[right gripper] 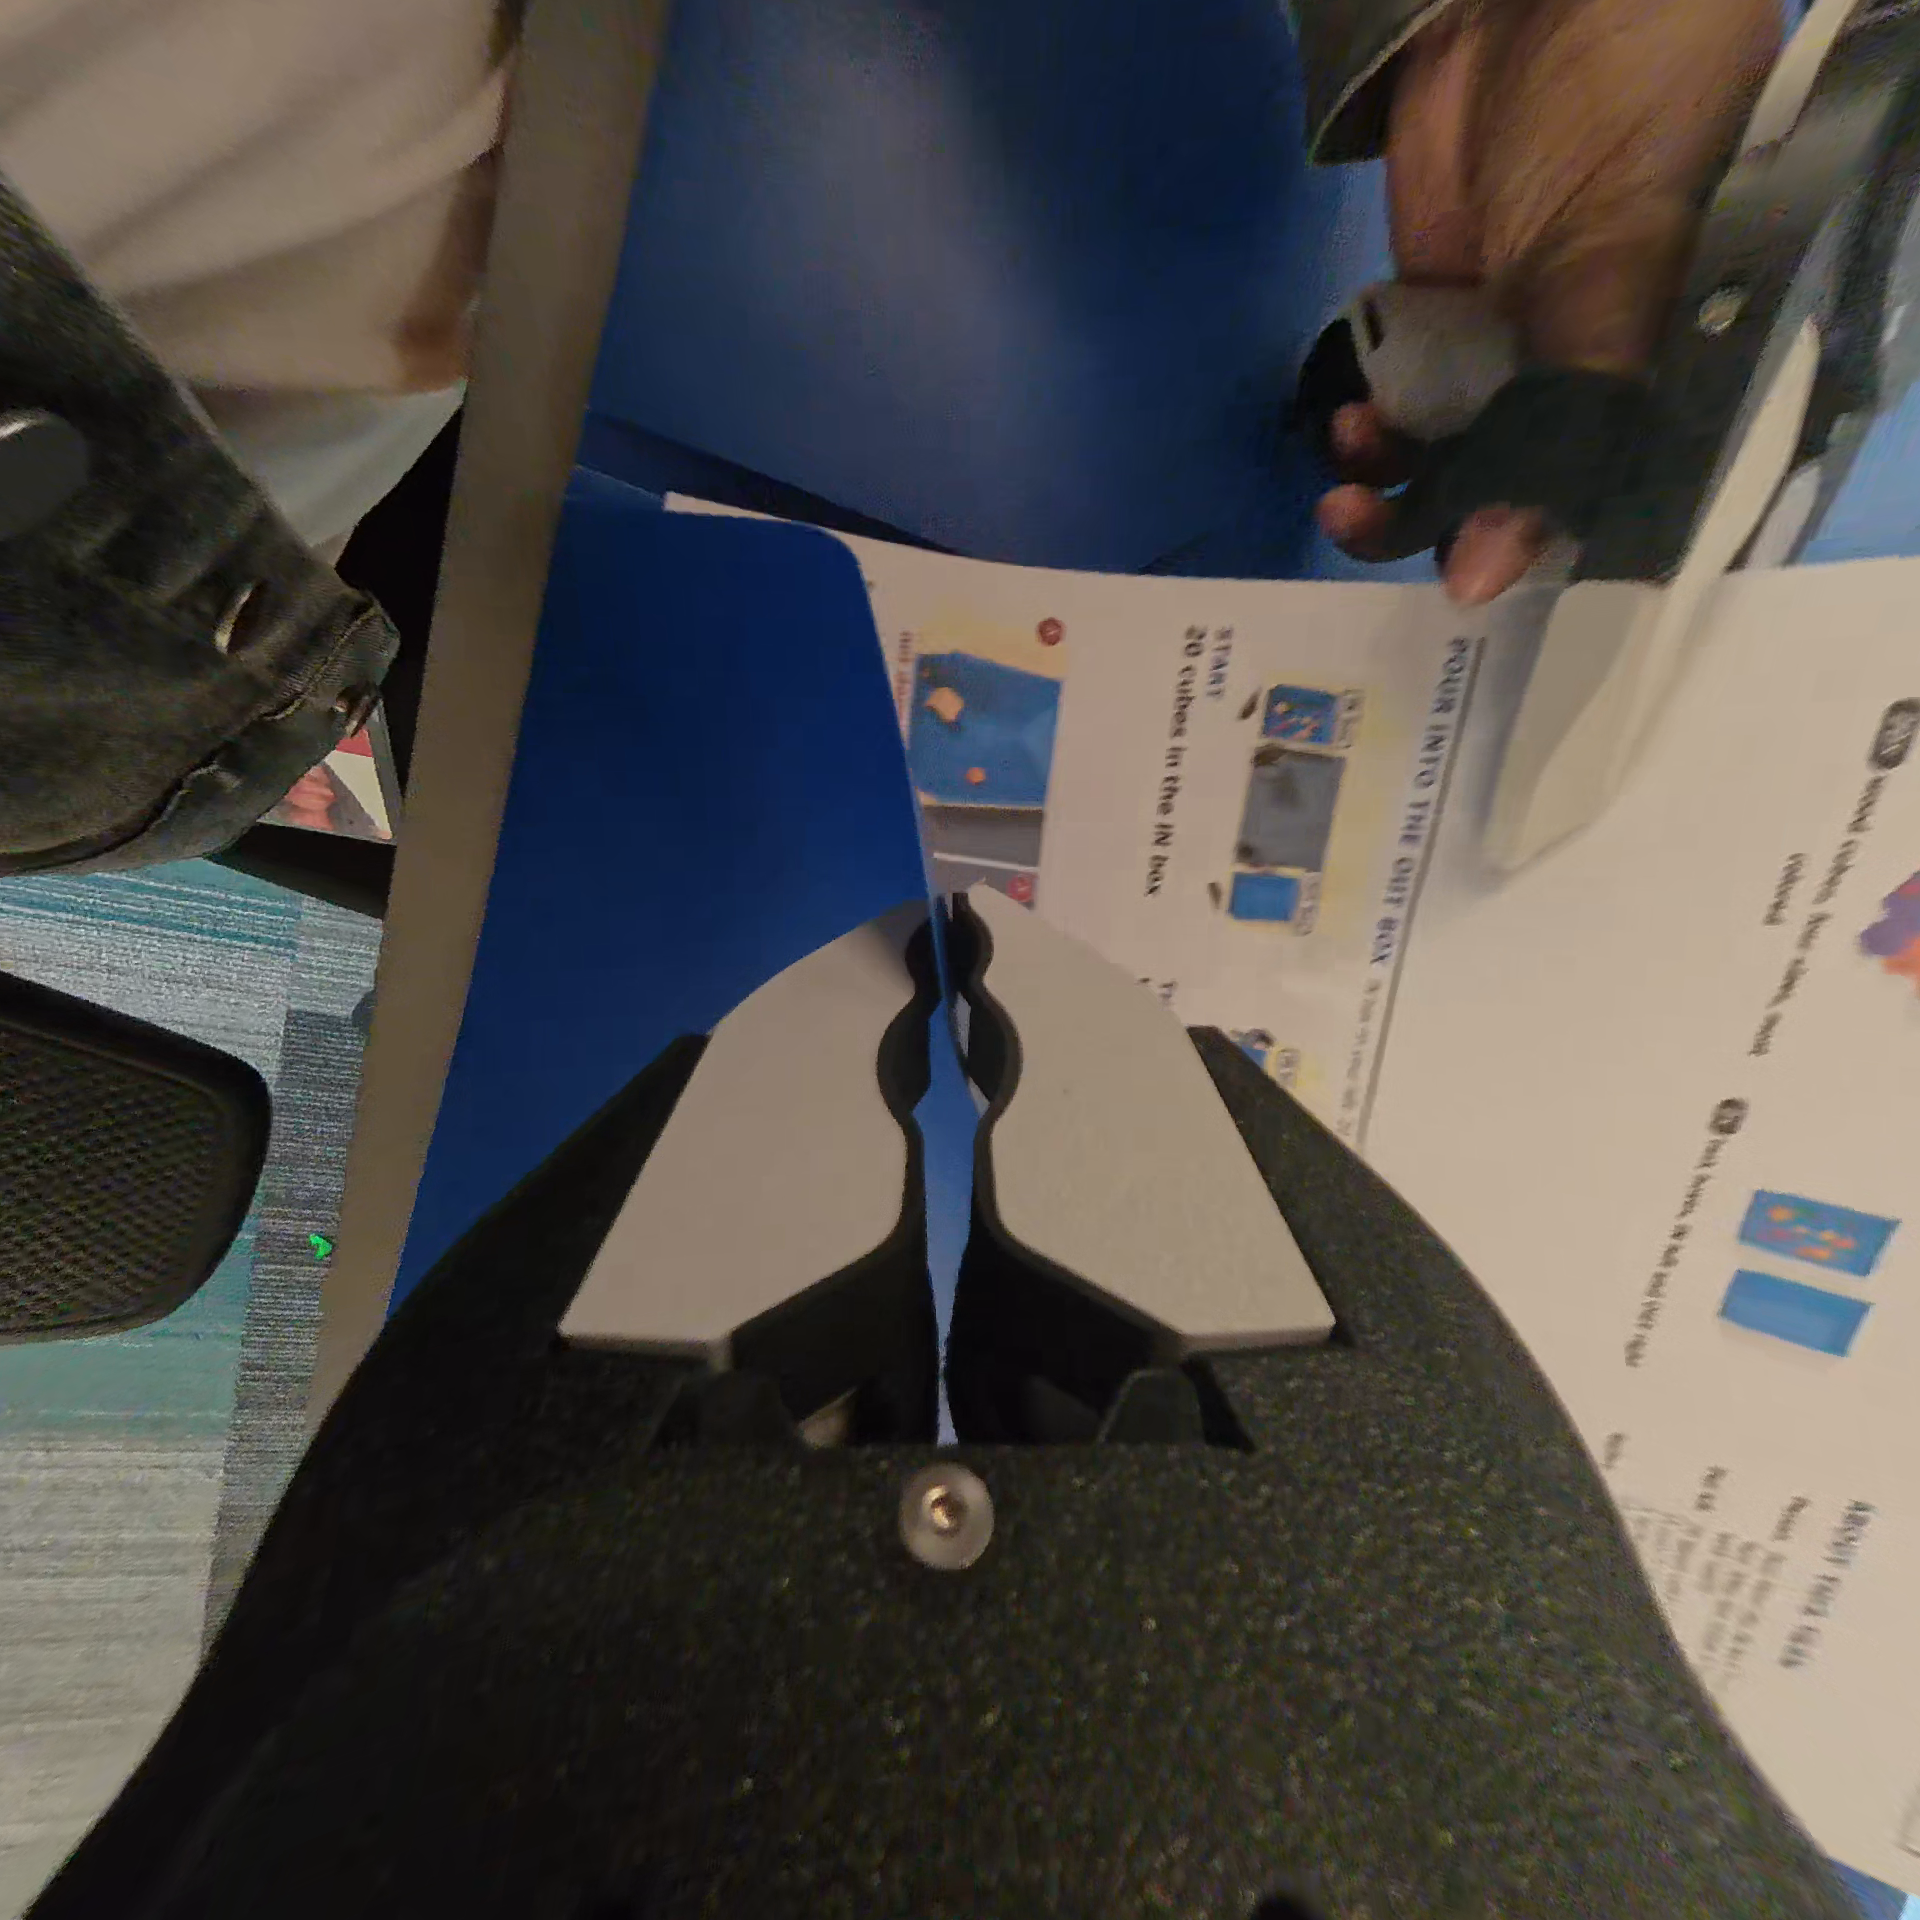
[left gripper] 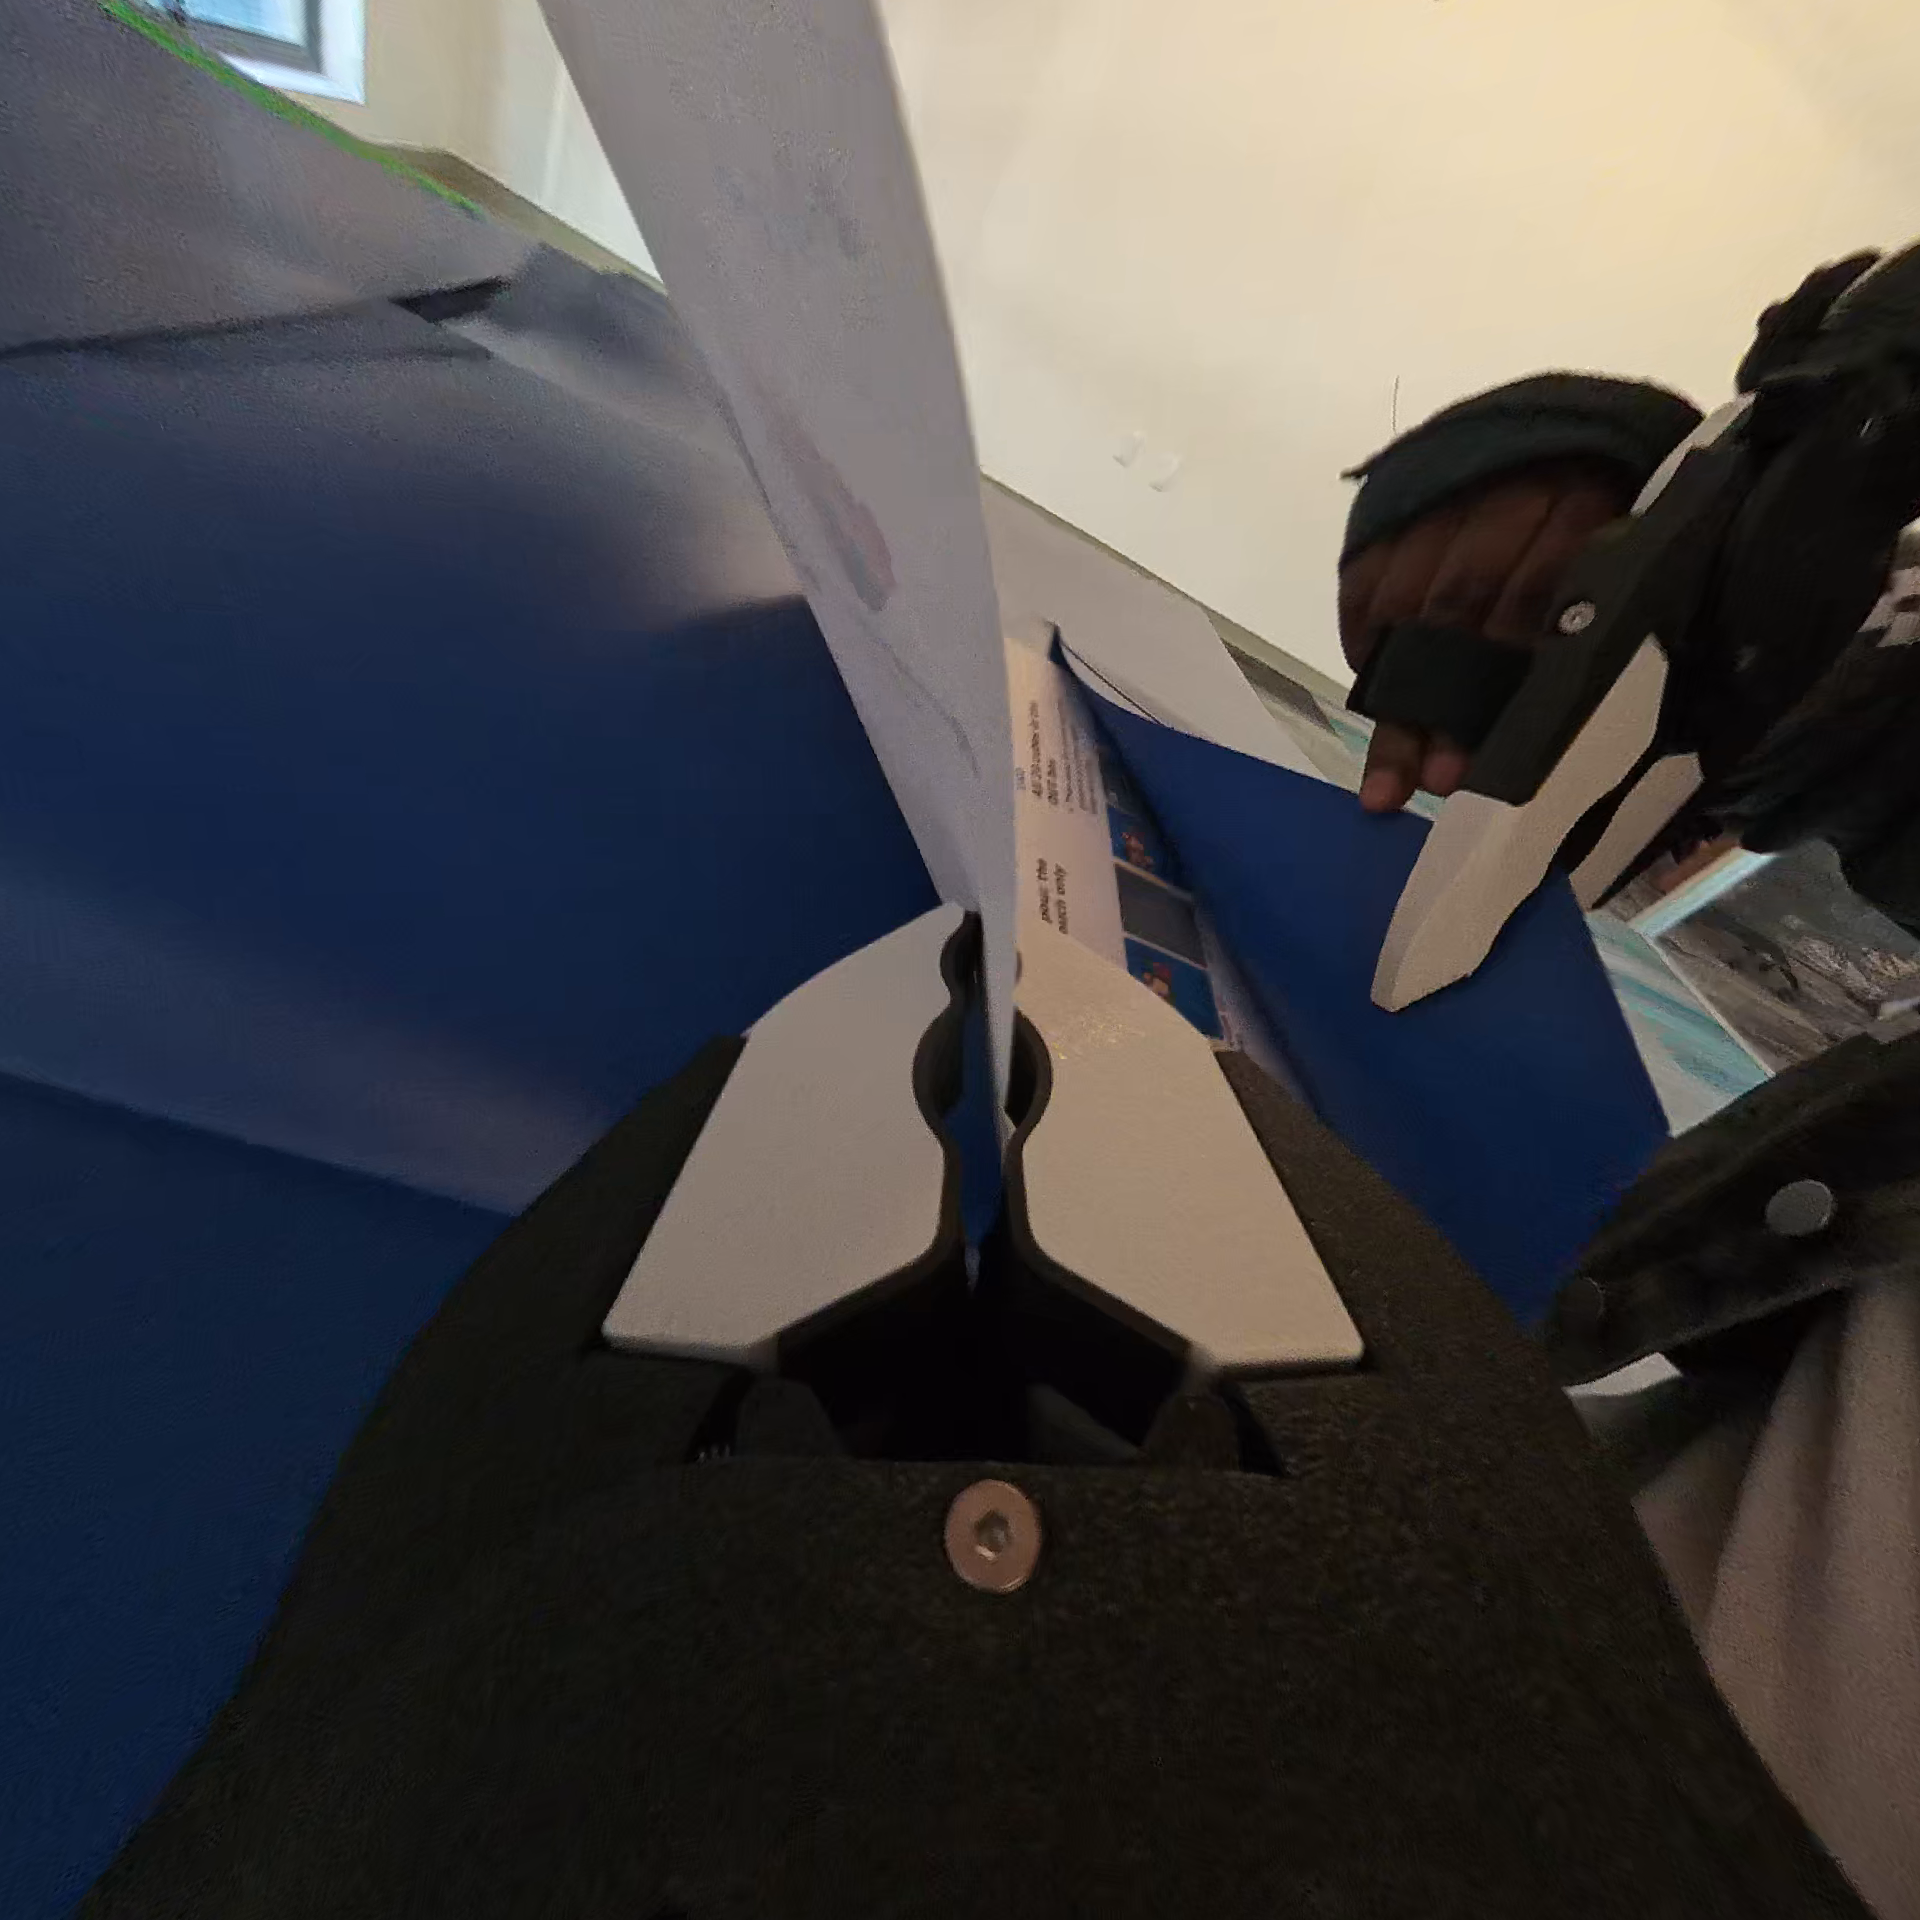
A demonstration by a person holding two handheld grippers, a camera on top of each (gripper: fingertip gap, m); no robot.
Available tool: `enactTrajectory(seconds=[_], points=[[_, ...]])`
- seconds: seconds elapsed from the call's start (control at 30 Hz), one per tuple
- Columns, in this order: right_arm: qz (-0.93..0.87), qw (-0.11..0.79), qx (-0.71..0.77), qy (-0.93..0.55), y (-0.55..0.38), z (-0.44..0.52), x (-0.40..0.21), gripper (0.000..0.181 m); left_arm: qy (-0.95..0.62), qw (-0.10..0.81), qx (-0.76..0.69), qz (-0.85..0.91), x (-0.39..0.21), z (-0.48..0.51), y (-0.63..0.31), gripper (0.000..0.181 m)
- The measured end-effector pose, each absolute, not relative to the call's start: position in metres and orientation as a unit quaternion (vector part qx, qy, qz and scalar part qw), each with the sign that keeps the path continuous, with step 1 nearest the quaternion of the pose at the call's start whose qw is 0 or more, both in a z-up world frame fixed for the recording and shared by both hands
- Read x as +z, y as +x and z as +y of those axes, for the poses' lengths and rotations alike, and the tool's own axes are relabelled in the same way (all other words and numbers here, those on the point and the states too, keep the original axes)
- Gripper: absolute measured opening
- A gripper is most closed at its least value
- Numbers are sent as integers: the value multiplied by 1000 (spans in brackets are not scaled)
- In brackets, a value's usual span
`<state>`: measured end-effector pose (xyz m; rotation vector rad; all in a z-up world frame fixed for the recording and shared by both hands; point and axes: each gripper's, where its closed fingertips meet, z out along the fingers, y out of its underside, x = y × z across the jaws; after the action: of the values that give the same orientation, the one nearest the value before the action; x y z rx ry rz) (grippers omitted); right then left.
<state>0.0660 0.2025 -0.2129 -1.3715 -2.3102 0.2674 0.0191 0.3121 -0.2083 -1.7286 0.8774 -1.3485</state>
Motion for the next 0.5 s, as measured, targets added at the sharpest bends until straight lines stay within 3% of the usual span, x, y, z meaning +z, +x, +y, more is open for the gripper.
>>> enactTrajectory(seconds=[0.5], points=[[-837, 207, 111, -494, 63, 208, -226, 1, -705, 220, -565, 367, -239, 302, 54, 1]])
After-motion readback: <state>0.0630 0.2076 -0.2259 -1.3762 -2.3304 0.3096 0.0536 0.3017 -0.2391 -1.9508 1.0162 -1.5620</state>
